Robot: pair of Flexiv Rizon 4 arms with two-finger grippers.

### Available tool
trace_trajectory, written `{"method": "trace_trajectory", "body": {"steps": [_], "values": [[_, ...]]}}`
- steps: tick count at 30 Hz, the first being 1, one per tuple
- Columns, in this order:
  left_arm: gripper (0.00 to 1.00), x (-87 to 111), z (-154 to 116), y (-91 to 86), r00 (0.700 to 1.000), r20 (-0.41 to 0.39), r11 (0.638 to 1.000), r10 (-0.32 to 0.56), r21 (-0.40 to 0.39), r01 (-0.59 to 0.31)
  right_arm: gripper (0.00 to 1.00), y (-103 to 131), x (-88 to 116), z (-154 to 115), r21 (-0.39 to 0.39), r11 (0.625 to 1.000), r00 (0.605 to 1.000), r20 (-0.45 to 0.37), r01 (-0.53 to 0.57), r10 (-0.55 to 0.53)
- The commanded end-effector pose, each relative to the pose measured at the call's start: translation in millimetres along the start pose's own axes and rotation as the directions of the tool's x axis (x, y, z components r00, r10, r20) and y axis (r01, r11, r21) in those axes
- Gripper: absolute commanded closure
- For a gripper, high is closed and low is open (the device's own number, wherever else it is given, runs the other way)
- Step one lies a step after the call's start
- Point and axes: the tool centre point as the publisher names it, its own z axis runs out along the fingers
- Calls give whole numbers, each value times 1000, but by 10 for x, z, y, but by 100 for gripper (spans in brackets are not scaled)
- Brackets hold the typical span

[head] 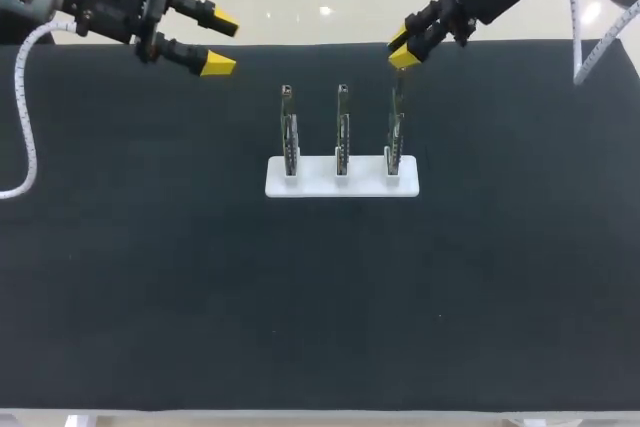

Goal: Pick up the optical module with the left hand, and insert it into the network port with the right hand.

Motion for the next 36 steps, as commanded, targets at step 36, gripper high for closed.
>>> {"method": "trace_trajectory", "body": {"steps": [36], "values": [[0, -1, 9, -3, 1000, -2, 1000, 0, -3, 0, 100, 22, 157, 120, 0, 1000, 1000, -5, 11, -11]]}}
